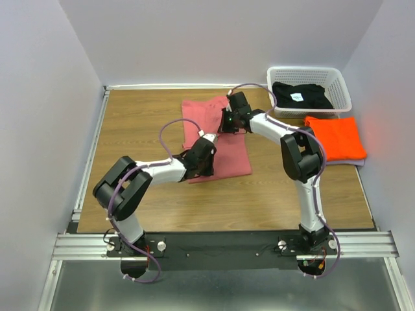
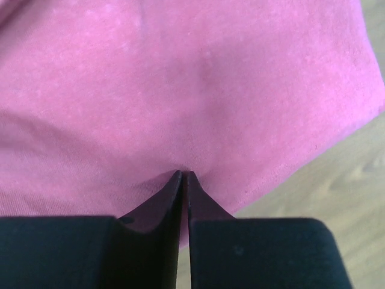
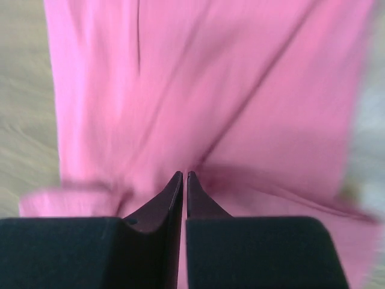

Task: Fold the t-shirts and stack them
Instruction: Fold the tshirt

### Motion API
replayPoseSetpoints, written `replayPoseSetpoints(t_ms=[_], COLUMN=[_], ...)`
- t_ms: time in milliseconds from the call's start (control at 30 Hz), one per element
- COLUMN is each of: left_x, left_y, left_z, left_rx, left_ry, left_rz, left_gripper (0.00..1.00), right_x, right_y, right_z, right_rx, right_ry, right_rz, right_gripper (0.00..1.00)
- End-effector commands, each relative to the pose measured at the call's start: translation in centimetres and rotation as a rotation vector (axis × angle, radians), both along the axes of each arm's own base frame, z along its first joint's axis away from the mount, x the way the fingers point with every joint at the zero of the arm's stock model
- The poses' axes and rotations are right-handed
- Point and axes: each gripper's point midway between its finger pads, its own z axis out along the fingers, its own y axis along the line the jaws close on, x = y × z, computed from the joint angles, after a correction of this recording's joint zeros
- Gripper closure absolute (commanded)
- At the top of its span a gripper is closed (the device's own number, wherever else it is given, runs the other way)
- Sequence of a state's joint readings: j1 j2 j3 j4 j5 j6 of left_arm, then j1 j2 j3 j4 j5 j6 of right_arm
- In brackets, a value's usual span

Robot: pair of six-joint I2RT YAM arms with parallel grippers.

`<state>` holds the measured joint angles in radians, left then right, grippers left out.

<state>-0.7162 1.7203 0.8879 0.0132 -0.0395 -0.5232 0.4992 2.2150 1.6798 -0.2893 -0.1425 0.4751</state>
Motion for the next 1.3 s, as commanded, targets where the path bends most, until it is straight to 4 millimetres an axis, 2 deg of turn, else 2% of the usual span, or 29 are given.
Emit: replayPoseSetpoints(t_ms=[0, 33, 67, 100, 133, 167, 200, 233, 267, 300, 333, 367, 400, 433, 500, 533, 567, 600, 700, 733, 767, 800, 867, 933, 1100, 1267], left_x=[-6.4, -6.7, -7.2, -7.7, -7.9, -8.2, -8.0, -7.3, -6.7, -6.6, -6.1, -5.7, -5.2, -5.1, -4.5, -4.5, -4.3, -3.8, -3.0, -2.1, -1.7, -1.4, -0.3, 0.5, 1.4, 3.4], left_y=[2.0, 2.3, 2.5, 2.9, 3.2, 3.5, 3.2, 3.7, 3.8, 3.7, 3.8, 4.2, 4.3, 4.5, 5.1, 5.6, 6.0, 6.8, 8.3, 9.2, 9.4, 9.6, 9.8, 9.5, 8.5, 9.0], left_z=[-2.5, -2.3, -2.1, -1.5, -1.2, -0.8, 0.9, 1.7, 3.5, 4.3, 5.1, 5.6, 6.3, 6.3, 6.1, 5.7, 5.5, 5.2, 4.6, 4.7, 4.8, 4.6, 4.8, 4.3, 3.4, 3.7], left_rx=[0.057, 0.057, 0.057, 0.044, 0.042, 0.031, -0.01, -0.009, -0.044, -0.067, -0.085, -0.093, -0.108, -0.111, -0.092, -0.071, -0.062, -0.046, -0.048, -0.057, -0.07, -0.069, -0.087, -0.072, -0.055, -0.014], left_ry=[0.157, 0.157, 0.157, 0.148, 0.143, 0.139, 0.104, 0.068, 0.02, 0.008, -0.016, -0.027, -0.044, -0.038, -0.035, -0.027, -0.025, -0.028, -0.01, -0.015, -0.021, -0.022, -0.036, -0.028, 0.004, -0.03], left_rz=[-0.064, -0.061, -0.063, -0.058, -0.049, -0.043, -0.037, 0.013, 0.04, 0.05, 0.088, 0.112, 0.131, 0.147, 0.178, 0.195, 0.215, 0.249, 0.308, 0.339, 0.343, 0.344, 0.349, 0.335, 0.3, 0.318], left_gripper=[0.86, 0.86, 0.86, 0.86, 0.85, 0.84, 0.82, 0.79, 0.77, 0.75, 0.73, 0.71, 0.7, 0.68, 0.66, 0.65, 0.63, 0.62, 0.58, 0.57, 0.57, 0.57, 0.57, 0.57, 0.59, 0.59], right_x=[4.2, 4.4, 4.1, 3.6, 3.2, 2.4, 1.6, 0.2, -0.9, -1.7, -3.5, -4.6, -5.6, -7.3, -9.4, -10.3, -12.1, -13.0, -16.5, -17.4, -18.4, -19.6, -20.4, -21.2, -21.2, -21.4], right_y=[-1.5, -1.3, -0.8, -0.7, -0.5, 0.0, 0.2, -0.1, 0.1, 0.0, -0.5, -0.3, -0.4, -0.9, -1.0, -1.1, -1.0, -0.9, 0.1, 0.4, 1.4, 1.3, 2.0, 1.8, 1.7, 1.6], right_z=[2.9, 3.6, 5.2, 5.6, 7.7, 8.3, 8.8, 7.8, 9.5, 9.8, 8.0, 10.0, 10.1, 8.6, 9.7, 9.5, 8.3, 8.8, 7.5, 7.1, 7.5, 6.4, 6.5, 5.4, 5.0, 4.7], right_rx=[-0.001, 0.004, 0.031, 0.046, 0.072, 0.105, 0.12, 0.12, 0.161, 0.177, 0.176, 0.225, 0.242, 0.245, 0.287, 0.298, 0.314, 0.33, 0.355, 0.365, 0.403, 0.409, 0.464, 0.477, 0.481, 0.477], right_ry=[-0.115, -0.131, -0.15, -0.147, -0.173, -0.165, -0.163, -0.131, -0.143, -0.139, -0.086, -0.106, -0.098, -0.061, -0.053, -0.039, 0.008, 0.007, 0.065, 0.082, 0.078, 0.11, 0.119, 0.147, 0.147, 0.152], right_rz=[-0.079, -0.068, -0.032, -0.017, -0.002, 0.032, 0.051, 0.065, 0.089, 0.099, 0.105, 0.126, 0.135, 0.139, 0.156, 0.163, 0.186, 0.203, 0.271, 0.29, 0.329, 0.333, 0.344, 0.334, 0.32, 0.313], right_gripper=[0.88, 0.88, 0.87, 0.85, 0.85, 0.84, 0.84, 0.84, 0.84, 0.83, 0.83, 0.83, 0.83, 0.83, 0.81, 0.81, 0.81, 0.81, 0.81, 0.81, 0.81, 0.81, 0.81, 0.81, 0.81, 0.81])
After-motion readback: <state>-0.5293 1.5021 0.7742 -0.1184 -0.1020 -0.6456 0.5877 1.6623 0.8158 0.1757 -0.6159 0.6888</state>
